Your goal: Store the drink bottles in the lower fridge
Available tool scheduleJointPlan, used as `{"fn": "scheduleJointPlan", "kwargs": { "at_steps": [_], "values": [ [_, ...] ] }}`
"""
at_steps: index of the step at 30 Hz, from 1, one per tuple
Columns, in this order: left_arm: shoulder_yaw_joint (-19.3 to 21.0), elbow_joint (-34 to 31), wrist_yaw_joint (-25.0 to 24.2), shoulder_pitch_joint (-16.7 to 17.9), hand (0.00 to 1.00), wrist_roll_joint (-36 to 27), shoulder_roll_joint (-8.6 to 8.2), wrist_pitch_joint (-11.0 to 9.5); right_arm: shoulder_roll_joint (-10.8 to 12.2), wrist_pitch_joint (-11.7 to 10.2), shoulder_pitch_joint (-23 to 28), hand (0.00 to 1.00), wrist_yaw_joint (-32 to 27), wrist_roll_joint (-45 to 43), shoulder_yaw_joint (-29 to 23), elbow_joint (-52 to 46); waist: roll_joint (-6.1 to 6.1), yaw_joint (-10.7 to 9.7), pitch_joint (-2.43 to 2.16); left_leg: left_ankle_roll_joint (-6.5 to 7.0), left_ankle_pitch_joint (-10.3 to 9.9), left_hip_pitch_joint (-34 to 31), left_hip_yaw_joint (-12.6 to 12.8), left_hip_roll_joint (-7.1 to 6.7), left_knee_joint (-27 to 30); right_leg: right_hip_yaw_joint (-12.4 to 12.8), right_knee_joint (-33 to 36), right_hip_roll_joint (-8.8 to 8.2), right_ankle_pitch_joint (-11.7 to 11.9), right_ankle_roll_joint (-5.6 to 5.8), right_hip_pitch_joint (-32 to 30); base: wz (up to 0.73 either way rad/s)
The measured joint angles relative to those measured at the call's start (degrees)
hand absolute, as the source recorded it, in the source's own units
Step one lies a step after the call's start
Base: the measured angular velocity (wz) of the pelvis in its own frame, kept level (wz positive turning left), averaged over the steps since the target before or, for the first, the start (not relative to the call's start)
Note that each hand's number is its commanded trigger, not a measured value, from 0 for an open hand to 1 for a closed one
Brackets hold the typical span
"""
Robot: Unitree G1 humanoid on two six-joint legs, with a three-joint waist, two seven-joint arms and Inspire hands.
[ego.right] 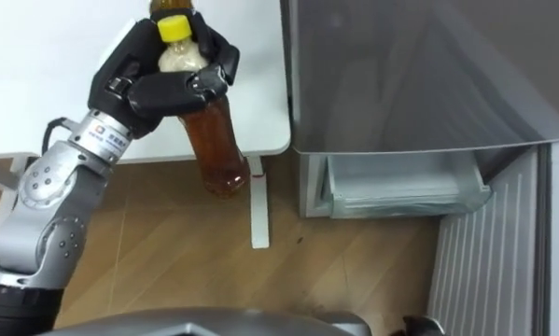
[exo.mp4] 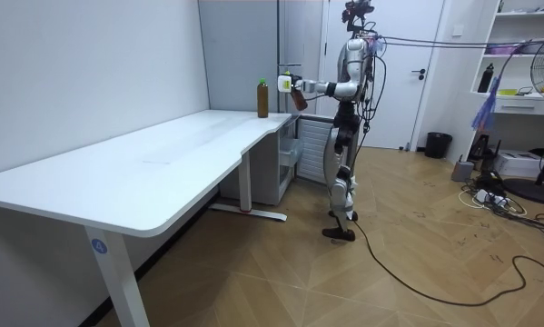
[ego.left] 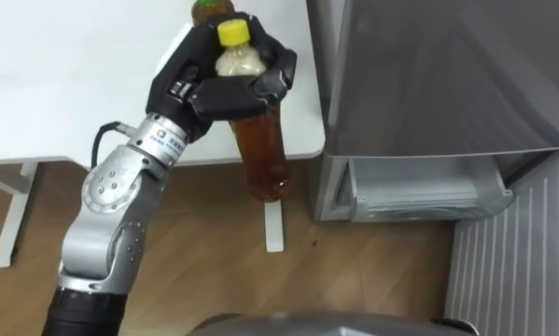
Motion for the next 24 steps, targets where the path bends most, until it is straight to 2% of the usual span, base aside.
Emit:
{"fn": "scheduleJointPlan", "kwargs": {
  "at_steps": [5,9,15,24],
  "values": [
    [0.02,0.03,0.23,2.30,1.00,0.00,-0.92,0.00,-0.61,-0.65,-0.22,0.00,0.13,-0.01,1.46,-5.25,-0.09,1.27,0.06,-0.02,0.01,-0.01,-0.14,0.09,0.01,-0.20,0.01,0.10,0.00,0.00,0.01,0.04],
    [-0.02,0.14,0.21,2.59,1.00,-0.03,-1.91,-0.02,1.49,-3.78,-1.32,0.00,1.38,1.48,1.48,-9.88,-0.41,1.21,0.17,-0.11,0.06,0.02,-0.66,0.06,0.03,-1.68,-0.06,0.00,0.02,-0.01,0.37,0.08],
    [-0.23,1.41,-0.07,5.00,1.00,0.03,-1.68,-0.02,3.27,-3.62,-0.64,0.00,6.32,-0.76,4.02,-19.73,-0.20,1.32,0.02,-0.11,0.06,-0.32,-1.03,-0.13,0.28,-3.72,-0.04,-0.38,0.01,0.00,0.72,0.08],
    [-0.27,2.12,-1.46,6.04,1.00,0.02,-1.56,0.00,3.20,-3.67,-0.18,0.00,12.91,-3.65,6.23,-31.51,-0.14,1.32,-0.06,-0.10,0.06,-1.05,-1.31,-0.10,1.20,-3.83,0.20,-0.47,0.02,-0.01,0.17,0.03]
  ]
}}
